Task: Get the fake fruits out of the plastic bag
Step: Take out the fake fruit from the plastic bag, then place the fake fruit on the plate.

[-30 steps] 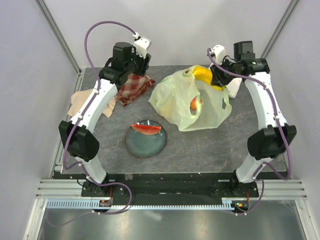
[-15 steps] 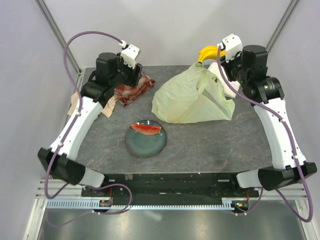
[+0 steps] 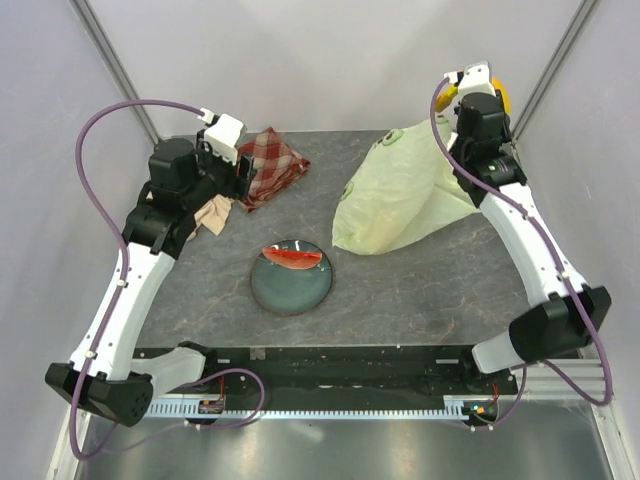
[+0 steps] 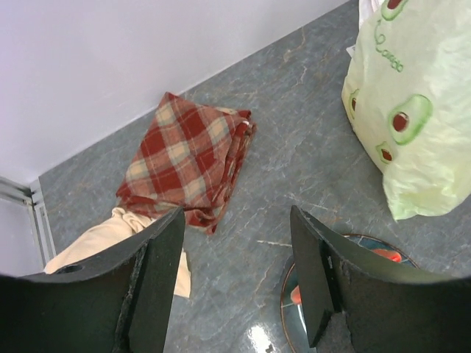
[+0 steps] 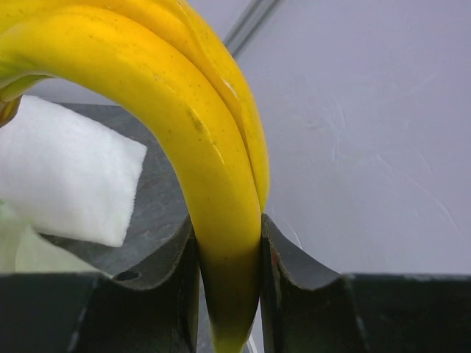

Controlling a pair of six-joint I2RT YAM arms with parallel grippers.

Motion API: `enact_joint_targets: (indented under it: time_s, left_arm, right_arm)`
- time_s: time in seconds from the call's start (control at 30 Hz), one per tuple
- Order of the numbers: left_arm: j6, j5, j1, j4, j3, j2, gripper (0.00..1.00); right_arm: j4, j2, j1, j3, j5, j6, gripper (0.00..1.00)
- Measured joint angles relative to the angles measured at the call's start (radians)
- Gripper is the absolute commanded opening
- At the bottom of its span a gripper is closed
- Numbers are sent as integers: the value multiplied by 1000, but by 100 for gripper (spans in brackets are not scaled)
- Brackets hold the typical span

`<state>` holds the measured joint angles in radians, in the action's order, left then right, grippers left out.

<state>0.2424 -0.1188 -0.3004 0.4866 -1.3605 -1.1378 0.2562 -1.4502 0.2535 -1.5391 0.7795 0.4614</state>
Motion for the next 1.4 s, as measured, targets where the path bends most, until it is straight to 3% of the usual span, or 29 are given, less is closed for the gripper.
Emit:
enact_joint_targets:
  time_s: [0.23,0.37,0.5,0.53,0.6,0.7,0.83,0.93,1.17,1.4]
  left_arm:
    - [-11,-53,40,11,14,27,68]
    - [-18,-96,49,22,14,47,68]
    - [-42,-119,76,37,14,74,68]
    - [-47,-121,85,37,14,78,68]
    - [-60,-124,107,38,14,90,68]
    - [-71,-127,135,42,14,107,68]
    - [-75,-129,159,50,13,132,68]
    - [-77,-143,178,60,13,151,68]
    - [-95,-161,240,67,14,210,68]
    - [-104,-197,273,66,25,246,68]
  right_arm:
    - [-65,-298,-76,-199,52,39,0]
    - [79,-383,-129,-410,-124,-34,0]
    - [204,-227,-132,-436,-449,-129,0]
    - [243,-130,-110,-414,-603,-158,0]
    - [265,-34,-36,-389,-731,-188,0]
    - [299,146,171,-301,-1021,-276,0]
    - [328,245,270,-135,-1235,-341,0]
    - [375,170,344,-55,-1289,-360,0]
    - [480,-182,579,5,-1332,-362,0]
    - [478,-363,635,-5,-1289,-420,0]
